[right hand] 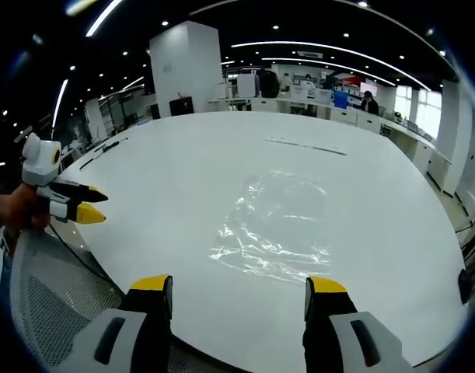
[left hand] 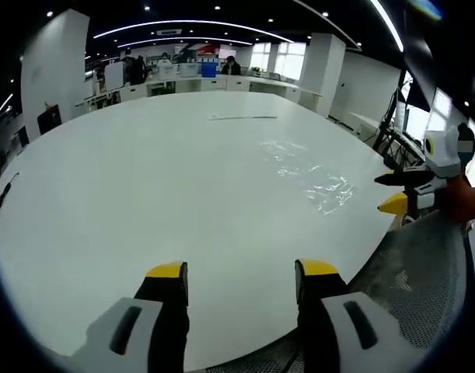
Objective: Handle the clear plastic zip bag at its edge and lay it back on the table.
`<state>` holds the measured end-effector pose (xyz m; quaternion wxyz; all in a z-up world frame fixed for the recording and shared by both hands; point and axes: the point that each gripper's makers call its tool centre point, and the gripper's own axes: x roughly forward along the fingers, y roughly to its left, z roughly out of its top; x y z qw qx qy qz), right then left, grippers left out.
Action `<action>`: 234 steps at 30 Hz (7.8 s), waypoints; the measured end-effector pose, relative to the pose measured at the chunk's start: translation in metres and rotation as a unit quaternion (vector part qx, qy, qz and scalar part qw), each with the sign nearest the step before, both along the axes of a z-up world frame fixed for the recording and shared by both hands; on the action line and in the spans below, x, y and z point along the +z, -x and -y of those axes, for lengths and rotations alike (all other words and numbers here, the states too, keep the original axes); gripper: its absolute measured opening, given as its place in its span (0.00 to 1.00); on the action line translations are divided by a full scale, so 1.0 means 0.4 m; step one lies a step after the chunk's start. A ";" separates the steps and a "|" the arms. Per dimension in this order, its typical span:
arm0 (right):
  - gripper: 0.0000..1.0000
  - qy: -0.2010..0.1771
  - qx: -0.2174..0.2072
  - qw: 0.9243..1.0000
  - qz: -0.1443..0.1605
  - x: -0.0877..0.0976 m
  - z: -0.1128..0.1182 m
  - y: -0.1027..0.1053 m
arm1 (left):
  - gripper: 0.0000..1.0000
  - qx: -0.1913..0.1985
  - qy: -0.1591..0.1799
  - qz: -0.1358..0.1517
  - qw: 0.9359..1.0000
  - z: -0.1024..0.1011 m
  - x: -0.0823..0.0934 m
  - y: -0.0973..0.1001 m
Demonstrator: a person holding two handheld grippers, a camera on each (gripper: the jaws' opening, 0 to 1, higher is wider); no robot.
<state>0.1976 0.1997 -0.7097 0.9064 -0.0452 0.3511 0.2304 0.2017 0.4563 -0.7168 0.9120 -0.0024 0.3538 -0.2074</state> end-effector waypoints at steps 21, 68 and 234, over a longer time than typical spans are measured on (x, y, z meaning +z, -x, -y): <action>0.71 0.024 0.018 1.000 0.006 -0.018 0.005 -0.121 | 0.54 0.000 0.001 0.000 1.000 0.000 0.005 0.002; 0.58 0.051 0.046 0.998 -0.008 -0.161 -0.043 -0.321 | 0.50 -0.005 -0.006 -0.006 1.000 0.003 0.007 0.006; 0.00 0.346 0.508 0.759 0.216 0.146 -0.383 -0.195 | 0.15 -0.239 -0.189 0.188 0.934 0.208 0.253 -0.137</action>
